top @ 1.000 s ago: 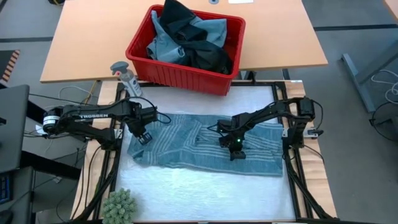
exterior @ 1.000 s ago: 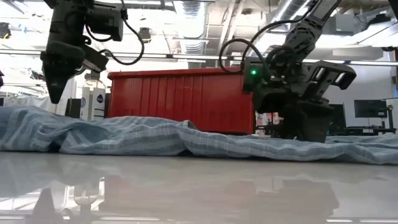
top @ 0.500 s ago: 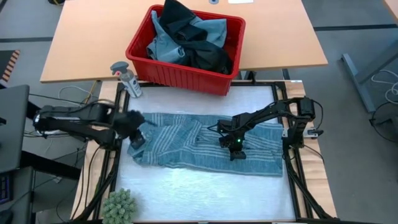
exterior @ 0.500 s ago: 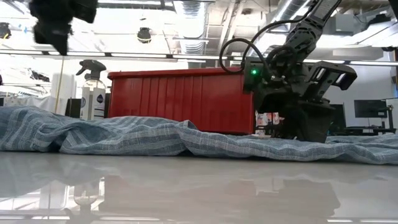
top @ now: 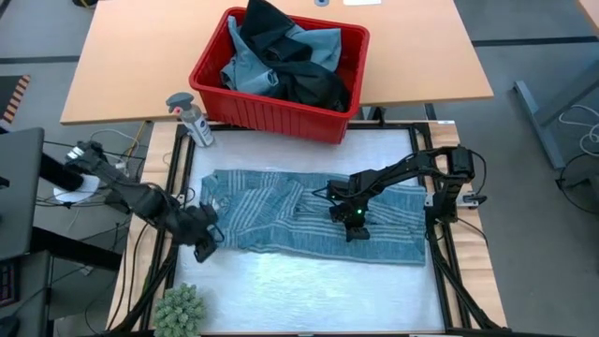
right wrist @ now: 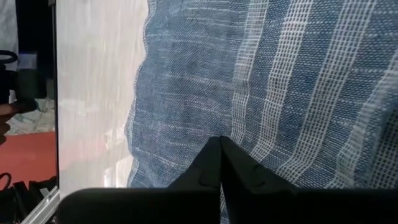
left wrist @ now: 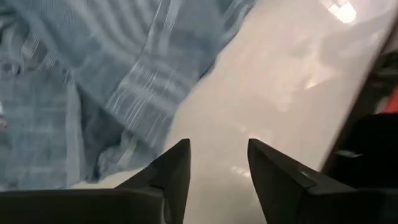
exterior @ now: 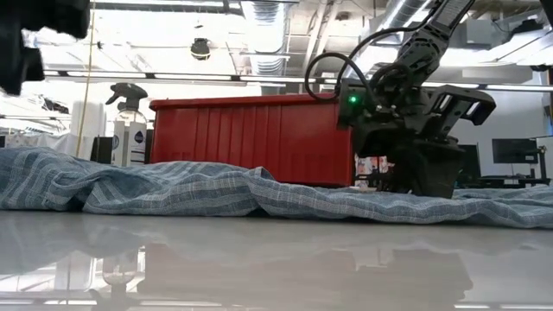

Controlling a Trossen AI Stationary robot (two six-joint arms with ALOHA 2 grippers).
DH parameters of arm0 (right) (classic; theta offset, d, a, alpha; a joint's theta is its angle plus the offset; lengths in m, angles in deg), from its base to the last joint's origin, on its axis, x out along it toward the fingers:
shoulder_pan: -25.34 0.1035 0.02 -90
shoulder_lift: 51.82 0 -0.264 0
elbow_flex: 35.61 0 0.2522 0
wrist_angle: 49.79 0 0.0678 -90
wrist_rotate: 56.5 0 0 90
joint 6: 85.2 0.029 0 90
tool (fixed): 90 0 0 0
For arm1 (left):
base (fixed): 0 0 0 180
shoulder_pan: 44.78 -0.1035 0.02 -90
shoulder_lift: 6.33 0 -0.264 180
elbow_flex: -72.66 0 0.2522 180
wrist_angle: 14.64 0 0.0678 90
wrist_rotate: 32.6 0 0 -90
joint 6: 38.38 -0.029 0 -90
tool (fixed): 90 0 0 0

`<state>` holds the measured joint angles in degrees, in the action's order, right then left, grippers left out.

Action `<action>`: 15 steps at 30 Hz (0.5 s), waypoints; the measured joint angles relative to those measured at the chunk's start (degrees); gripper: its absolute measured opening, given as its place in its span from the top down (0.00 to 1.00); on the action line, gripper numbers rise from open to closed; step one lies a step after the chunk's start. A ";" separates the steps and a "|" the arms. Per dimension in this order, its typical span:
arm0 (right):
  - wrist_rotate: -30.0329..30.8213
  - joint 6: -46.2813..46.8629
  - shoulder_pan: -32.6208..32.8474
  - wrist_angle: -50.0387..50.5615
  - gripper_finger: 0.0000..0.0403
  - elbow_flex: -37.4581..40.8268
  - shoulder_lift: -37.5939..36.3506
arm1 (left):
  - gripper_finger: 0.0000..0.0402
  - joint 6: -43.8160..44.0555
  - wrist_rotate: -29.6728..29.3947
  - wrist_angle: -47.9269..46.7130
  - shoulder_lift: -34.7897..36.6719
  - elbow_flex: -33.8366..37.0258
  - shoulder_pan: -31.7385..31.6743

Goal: Fold Laundry from Bin
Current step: Fold the light blue shirt

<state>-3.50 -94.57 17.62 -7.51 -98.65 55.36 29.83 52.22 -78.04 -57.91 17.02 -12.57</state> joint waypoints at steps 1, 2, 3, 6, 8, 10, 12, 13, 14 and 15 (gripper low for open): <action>-0.01 0.47 0.00 -0.33 0.92 0.00 0.00 | 0.61 0.99 -0.88 -0.27 -1.03 0.31 1.05; -0.01 0.89 0.00 -0.57 0.92 0.02 0.00 | 0.61 2.07 -2.19 -0.14 -1.91 0.67 2.04; 0.00 1.13 0.00 -0.70 0.92 0.02 0.00 | 0.60 3.35 -3.36 -0.04 -2.71 0.99 3.07; -0.07 1.12 0.00 -0.85 0.93 0.05 0.00 | 0.60 6.86 -6.56 -0.38 -4.60 1.73 5.34; -0.21 1.14 0.00 -1.12 0.94 0.07 0.00 | 0.60 8.81 -8.30 -0.66 -5.91 2.40 6.46; -0.42 1.18 0.00 -1.27 0.94 0.09 0.00 | 0.60 9.92 -9.16 -0.76 -7.36 2.86 7.35; -0.44 1.63 0.02 -1.42 0.93 0.09 0.00 | 0.60 10.12 -9.06 -0.96 -9.70 3.23 8.00; -0.44 1.97 0.14 -1.57 0.93 0.09 0.00 | 0.60 10.20 -9.04 -1.22 -10.68 3.37 8.22; -0.42 2.03 0.25 -1.58 0.93 0.09 0.00 | 0.60 10.37 -9.16 -1.20 -11.54 3.44 8.47; -0.42 2.04 0.25 -1.60 0.92 0.09 0.00 | 0.60 10.52 -9.49 -1.00 -12.46 3.44 8.73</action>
<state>-3.93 -92.53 17.87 -9.11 -98.56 55.36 40.35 42.73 -79.04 -70.37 20.46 -3.84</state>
